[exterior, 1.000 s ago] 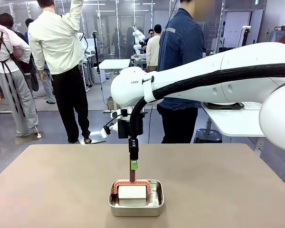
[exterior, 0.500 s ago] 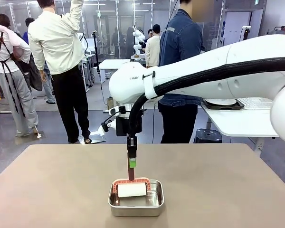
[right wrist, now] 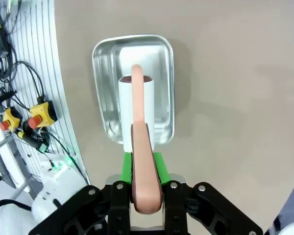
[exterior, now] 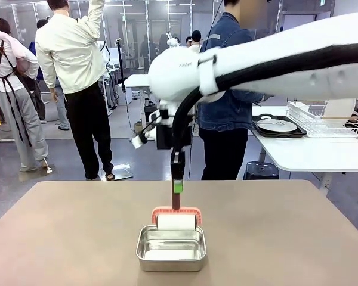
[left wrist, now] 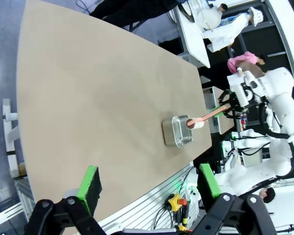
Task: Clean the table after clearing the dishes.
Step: When the right (or left) Handle tray is removed, use the right hand (or left hand) to clean the right (or left) side of the table with the Lint Roller.
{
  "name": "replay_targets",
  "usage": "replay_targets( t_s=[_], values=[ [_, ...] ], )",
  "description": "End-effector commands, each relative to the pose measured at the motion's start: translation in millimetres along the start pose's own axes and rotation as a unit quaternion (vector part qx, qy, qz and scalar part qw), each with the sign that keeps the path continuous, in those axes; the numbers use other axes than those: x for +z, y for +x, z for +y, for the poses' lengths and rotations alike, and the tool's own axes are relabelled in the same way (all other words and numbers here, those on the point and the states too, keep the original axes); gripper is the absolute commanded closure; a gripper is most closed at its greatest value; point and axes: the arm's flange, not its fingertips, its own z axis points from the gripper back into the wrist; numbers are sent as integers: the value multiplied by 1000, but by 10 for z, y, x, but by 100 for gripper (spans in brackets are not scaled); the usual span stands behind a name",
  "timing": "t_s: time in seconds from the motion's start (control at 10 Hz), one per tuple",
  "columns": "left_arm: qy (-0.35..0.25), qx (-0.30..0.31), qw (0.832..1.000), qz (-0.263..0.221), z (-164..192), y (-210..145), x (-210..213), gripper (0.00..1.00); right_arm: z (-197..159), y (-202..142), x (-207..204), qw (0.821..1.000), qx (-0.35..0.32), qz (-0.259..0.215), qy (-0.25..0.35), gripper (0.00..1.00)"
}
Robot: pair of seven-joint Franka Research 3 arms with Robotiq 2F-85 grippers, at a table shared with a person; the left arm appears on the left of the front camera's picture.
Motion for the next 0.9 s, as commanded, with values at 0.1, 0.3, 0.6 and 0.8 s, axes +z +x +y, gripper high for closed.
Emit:
replay_targets(
  t_s=[0.1,0.3,0.6,0.8],
  values=[
    [-6,-1,1000,-1,-37,2,36,0,204,-773,237,977,-177,-115,-15,100],
    [-6,-1,1000,-1,-37,2,36,0,253,-1202,294,942,-318,-73,-73,100],
    [-6,-1,1000,-1,-37,2,36,0,261,-1598,222,897,-415,-132,-77,100],
    [-6,-1,1000,-1,-37,2,36,0,143,-1629,313,914,-381,-128,-60,100]
  ],
)
